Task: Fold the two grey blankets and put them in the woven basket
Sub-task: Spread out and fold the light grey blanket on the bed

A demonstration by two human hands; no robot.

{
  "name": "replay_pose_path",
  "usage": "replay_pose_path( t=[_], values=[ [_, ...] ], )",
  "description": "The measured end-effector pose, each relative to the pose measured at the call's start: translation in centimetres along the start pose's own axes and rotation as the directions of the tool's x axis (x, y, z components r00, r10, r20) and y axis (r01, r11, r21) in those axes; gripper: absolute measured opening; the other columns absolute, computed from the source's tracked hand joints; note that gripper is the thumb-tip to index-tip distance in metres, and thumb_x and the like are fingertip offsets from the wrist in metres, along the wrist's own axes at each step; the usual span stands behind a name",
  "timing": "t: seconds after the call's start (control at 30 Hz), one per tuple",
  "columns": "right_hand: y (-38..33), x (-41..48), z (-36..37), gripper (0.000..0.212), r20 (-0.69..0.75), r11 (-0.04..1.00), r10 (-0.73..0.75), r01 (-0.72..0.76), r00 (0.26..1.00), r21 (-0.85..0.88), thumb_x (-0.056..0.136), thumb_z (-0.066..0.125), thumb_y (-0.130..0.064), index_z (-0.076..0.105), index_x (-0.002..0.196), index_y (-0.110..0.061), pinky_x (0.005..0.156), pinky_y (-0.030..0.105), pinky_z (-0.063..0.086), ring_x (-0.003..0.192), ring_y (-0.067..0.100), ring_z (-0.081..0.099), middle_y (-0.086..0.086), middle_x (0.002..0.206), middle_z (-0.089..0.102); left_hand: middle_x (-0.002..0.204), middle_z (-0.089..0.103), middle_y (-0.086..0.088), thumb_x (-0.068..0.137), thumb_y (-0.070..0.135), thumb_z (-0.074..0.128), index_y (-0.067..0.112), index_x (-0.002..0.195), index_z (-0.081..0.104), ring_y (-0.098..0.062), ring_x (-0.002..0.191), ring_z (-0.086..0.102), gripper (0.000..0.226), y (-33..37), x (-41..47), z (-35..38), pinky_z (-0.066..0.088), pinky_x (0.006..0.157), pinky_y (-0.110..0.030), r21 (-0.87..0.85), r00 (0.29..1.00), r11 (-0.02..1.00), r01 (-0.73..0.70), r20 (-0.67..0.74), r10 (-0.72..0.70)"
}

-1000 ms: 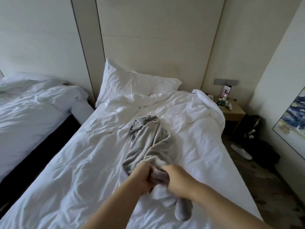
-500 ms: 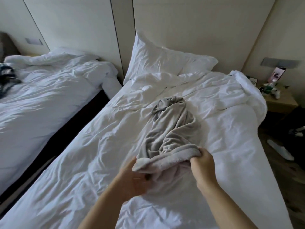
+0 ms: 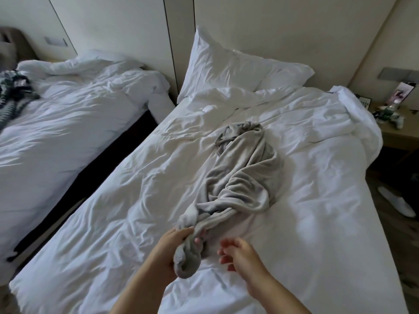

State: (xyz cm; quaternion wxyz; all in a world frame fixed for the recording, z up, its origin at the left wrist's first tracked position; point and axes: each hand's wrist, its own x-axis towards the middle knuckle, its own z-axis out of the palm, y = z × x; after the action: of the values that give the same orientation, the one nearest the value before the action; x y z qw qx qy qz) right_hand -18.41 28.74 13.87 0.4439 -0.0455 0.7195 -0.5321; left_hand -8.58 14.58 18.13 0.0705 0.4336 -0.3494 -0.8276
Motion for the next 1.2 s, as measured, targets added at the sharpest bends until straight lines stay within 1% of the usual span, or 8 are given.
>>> replay_pose_path(
  t=[0.13, 0.23, 0.37, 0.5, 0.7, 0.8, 0.97, 1.2],
  values=[
    [-0.3, 1.3, 1.5, 0.034, 0.260, 0.879, 0.216, -0.304, 0.941, 0.368, 0.097, 0.045, -0.039, 0.064, 0.099, -0.010, 0.079, 0.034, 0.047, 0.085, 0.025, 0.060, 0.010, 0.088, 0.067, 0.092, 0.072, -0.025, 0.090, 0.007, 0.058, 0.000, 0.093, 0.074, -0.028, 0.072, 0.072, 0.018, 0.1, -1.7, 1.3, 0.056, 0.056, -0.027, 0.148, 0.993, 0.989, -0.025, 0.115, 0.008],
    [-1.7, 2.1, 1.9, 0.025, 0.264, 0.629, 0.217, -0.341, 0.940, 0.699, 0.094, 0.051, -0.025, 0.060, 0.109, -0.006, 0.099, 0.034, 0.043, 0.096, 0.029, 0.057, 0.016, 0.096, 0.062, 0.090, 0.075, -0.017, 0.094, 0.011, 0.057, 0.013, 0.083, 0.078, -0.025, 0.080, 0.073, 0.023, 0.7, -2.9, 1.8, 0.059, 0.068, -0.031, 0.332, 0.992, 0.935, -0.125, 0.057, 0.112],
    [-3.6, 2.8, -0.3, 0.024, 0.169, 0.546, 0.178, -0.240, 0.969, 0.803, 0.095, 0.047, -0.015, 0.057, 0.074, -0.008, 0.046, 0.022, 0.047, 0.042, 0.013, 0.054, 0.004, 0.051, 0.056, 0.082, 0.076, -0.008, 0.095, 0.014, 0.056, 0.016, 0.090, 0.072, -0.022, 0.080, 0.070, 0.017, 1.7, -3.5, 1.4, 0.055, 0.074, -0.033, 0.400, 0.945, 0.878, -0.263, -0.078, 0.319],
    [-5.2, 1.9, -1.1, 0.029, 0.257, 0.587, 0.118, -0.276, 0.959, 0.761, 0.093, 0.054, -0.031, 0.062, 0.084, -0.005, 0.058, 0.034, 0.056, 0.057, 0.024, 0.065, 0.011, 0.066, 0.065, 0.087, 0.075, -0.014, 0.097, 0.017, 0.053, 0.016, 0.099, 0.068, -0.023, 0.082, 0.072, 0.016, 2.6, -4.6, 1.4, 0.055, 0.070, -0.031, 0.224, 0.949, 0.925, -0.307, -0.007, 0.316],
    [-6.5, -0.8, 1.4, 0.035, 0.318, 0.750, 0.095, -0.278, 0.943, 0.600, 0.087, 0.057, -0.038, 0.064, 0.102, -0.007, 0.067, 0.032, 0.052, 0.080, 0.026, 0.061, 0.015, 0.092, 0.064, 0.077, 0.051, -0.044, 0.076, -0.002, 0.068, -0.006, 0.092, 0.052, -0.044, 0.066, 0.059, 0.023, 4.6, -6.2, 4.1, 0.054, 0.055, -0.038, 0.034, 0.874, 0.968, -0.248, 0.440, 0.208],
    [-7.5, -0.9, 1.0, 0.011, 0.233, 0.597, 0.075, -0.231, 0.970, 0.769, 0.082, 0.055, -0.011, 0.062, 0.087, -0.004, 0.055, 0.024, 0.054, 0.057, 0.022, 0.066, 0.013, 0.068, 0.067, 0.108, 0.061, -0.038, 0.083, -0.007, 0.058, 0.004, 0.117, 0.054, -0.043, 0.097, 0.066, 0.036, 5.4, -5.9, 4.0, 0.058, 0.078, -0.045, 0.057, 0.900, 0.956, -0.286, 0.358, 0.248],
    [-10.6, -2.7, -2.7, 0.018, 0.084, 0.488, -0.033, -0.058, 0.996, 0.871, 0.078, 0.044, -0.003, 0.060, 0.083, 0.002, 0.043, 0.022, 0.053, 0.045, 0.021, 0.066, 0.015, 0.057, 0.068, 0.073, 0.069, -0.021, 0.080, -0.018, 0.043, 0.002, 0.107, 0.056, -0.024, 0.059, 0.070, 0.036, 8.0, -4.7, 3.1, 0.054, 0.048, -0.028, 0.069, 0.944, 0.942, -0.328, 0.069, 0.324],
    [-12.3, -8.1, -4.6, 0.054, -0.110, 0.235, -0.539, 0.275, 0.835, 0.932, 0.072, 0.073, -0.024, 0.063, 0.121, -0.005, 0.097, 0.045, 0.048, 0.120, 0.036, 0.057, 0.022, 0.127, 0.060, 0.132, 0.055, -0.004, 0.085, -0.014, 0.039, 0.039, 0.149, 0.023, -0.019, 0.089, 0.070, 0.084, 9.3, -2.6, 6.4, 0.057, 0.067, -0.031, -0.042, 0.923, 0.939, -0.340, 0.176, 0.342]
  ],
)
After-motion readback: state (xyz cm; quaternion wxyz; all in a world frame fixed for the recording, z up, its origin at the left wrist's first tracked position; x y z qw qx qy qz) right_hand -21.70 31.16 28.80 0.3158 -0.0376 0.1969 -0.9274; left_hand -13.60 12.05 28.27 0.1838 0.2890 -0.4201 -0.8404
